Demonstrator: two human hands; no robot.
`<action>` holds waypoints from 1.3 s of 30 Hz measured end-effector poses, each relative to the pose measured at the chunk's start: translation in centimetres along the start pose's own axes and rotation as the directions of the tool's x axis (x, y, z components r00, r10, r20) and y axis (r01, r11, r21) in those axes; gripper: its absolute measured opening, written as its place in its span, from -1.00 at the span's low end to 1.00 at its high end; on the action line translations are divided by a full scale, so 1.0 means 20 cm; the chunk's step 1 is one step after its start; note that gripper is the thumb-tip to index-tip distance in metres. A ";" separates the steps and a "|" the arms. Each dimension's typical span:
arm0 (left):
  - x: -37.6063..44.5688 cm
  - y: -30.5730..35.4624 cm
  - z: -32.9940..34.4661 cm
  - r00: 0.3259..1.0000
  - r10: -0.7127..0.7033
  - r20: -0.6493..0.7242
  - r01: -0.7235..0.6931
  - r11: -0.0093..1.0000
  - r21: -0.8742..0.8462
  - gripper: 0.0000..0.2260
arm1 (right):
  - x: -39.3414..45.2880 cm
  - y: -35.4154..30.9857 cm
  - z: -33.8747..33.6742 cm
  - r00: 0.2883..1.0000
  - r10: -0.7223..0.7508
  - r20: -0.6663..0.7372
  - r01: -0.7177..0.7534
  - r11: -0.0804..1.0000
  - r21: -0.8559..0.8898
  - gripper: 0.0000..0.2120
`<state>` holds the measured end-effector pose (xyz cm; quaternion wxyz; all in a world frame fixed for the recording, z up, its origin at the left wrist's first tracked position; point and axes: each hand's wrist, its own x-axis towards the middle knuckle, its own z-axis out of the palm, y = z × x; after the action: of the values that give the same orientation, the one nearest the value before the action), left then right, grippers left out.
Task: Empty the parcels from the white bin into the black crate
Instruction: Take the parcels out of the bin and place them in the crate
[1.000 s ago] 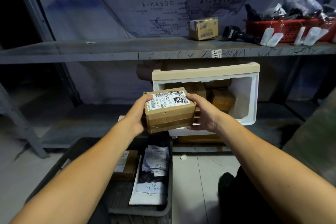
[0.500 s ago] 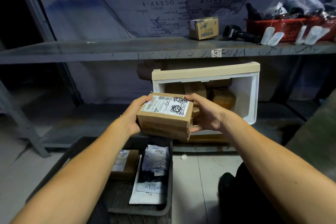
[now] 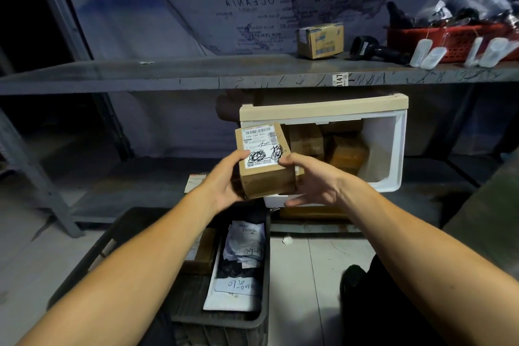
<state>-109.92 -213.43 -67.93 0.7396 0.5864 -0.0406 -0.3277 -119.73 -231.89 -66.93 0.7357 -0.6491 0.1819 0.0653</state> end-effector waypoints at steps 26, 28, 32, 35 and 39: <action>0.17 -0.36 -0.80 0.917 -0.088 -0.390 0.146 0.982 0.121 -0.79 | 0.66 0.54 0.62 0.993 0.104 -0.051 -0.105 0.995 -0.004 -0.71; 0.20 -0.43 -0.88 0.905 -0.112 -0.409 0.174 0.978 0.118 -0.78 | 0.72 0.62 0.67 0.987 0.147 -0.063 -0.147 0.989 -0.001 -0.70; 0.26 -0.52 -1.03 0.883 -0.118 -0.453 0.216 0.962 0.169 -0.85 | 0.82 0.79 0.77 0.969 0.245 -0.036 -0.244 0.969 0.035 -0.72; 0.30 -0.61 -1.15 0.864 -0.197 -0.464 0.301 0.940 0.162 -0.76 | 0.90 0.91 0.83 0.952 0.304 -0.017 -0.303 0.952 0.040 -0.73; 0.35 -0.75 -1.29 0.838 -0.262 -0.479 0.375 0.913 0.158 -0.76 | 1.00 1.08 0.89 0.934 0.357 -0.008 -0.357 0.934 0.013 -0.82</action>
<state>-99.51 -197.01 -91.61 0.5852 0.7310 0.1893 -0.2956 -105.09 -213.98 -92.43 0.7143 -0.6015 0.3010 0.1936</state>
